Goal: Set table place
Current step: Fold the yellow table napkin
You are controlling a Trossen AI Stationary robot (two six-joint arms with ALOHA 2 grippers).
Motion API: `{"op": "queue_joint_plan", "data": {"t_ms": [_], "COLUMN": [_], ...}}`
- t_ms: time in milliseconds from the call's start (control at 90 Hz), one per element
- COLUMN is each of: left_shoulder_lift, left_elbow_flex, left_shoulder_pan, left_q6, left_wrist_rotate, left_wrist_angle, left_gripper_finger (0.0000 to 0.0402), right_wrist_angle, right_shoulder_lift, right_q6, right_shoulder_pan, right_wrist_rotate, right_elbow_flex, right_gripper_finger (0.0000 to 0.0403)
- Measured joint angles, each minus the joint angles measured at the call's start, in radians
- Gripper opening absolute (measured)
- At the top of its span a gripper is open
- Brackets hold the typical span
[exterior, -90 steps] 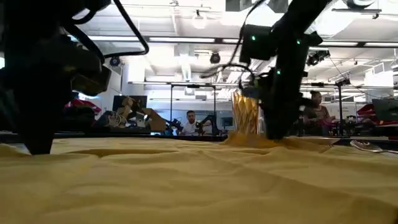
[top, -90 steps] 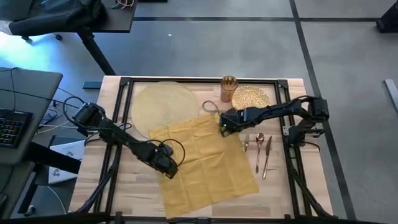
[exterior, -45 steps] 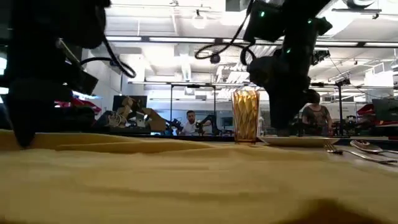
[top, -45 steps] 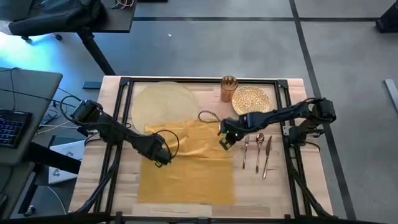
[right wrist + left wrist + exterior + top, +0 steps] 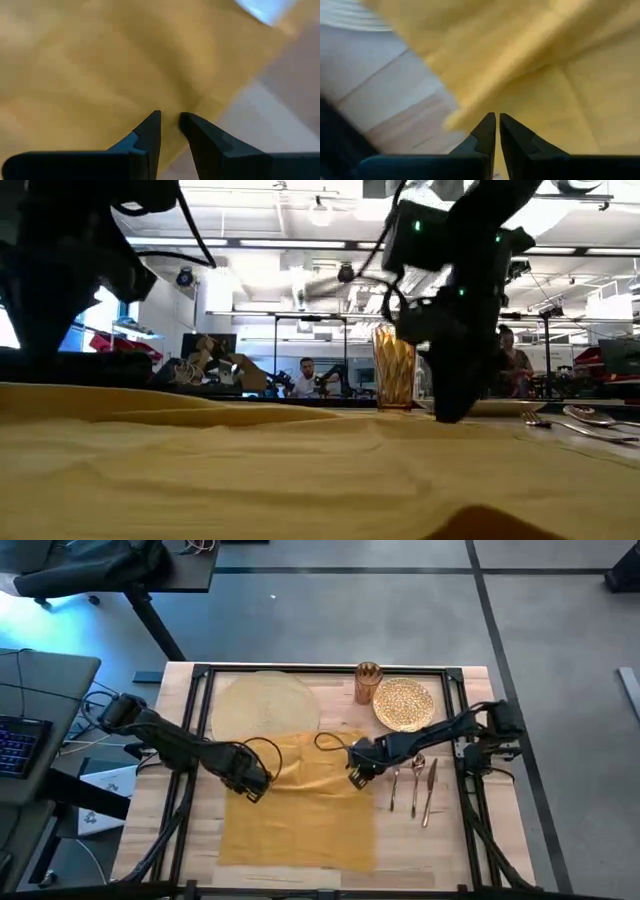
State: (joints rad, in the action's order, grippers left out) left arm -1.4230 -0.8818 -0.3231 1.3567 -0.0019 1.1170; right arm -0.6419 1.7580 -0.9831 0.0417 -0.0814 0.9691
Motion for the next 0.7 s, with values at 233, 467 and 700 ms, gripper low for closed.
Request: {"op": "queue_joint_plan", "data": {"t_ms": [233,467,700], "left_shoulder_lift": [0.045,0.045,0.045], "left_elbow_flex": [0.000,0.038,0.102], "left_shoulder_pan": [0.031,0.217,0.490], "left_q6": [0.021,-0.059,-0.300], "left_wrist_rotate": [-0.076,-0.083,-0.045], "left_wrist_angle": [0.076,0.057,-0.027], "left_gripper_finger": [0.0081,0.0130,0.0161], "right_wrist_angle": [-0.041,-0.031,0.017], "right_shoulder_lift": [-0.073,-0.209,-0.278], "right_q6": [0.130,0.154,0.154], "right_shoulder_pan": [-0.031,-0.042,-0.069], "right_wrist_rotate": [0.074,0.070,0.063], "right_elbow_flex": [-0.002,-0.002,-0.002], "right_gripper_finger": [0.0078,0.0078,0.0078]}}
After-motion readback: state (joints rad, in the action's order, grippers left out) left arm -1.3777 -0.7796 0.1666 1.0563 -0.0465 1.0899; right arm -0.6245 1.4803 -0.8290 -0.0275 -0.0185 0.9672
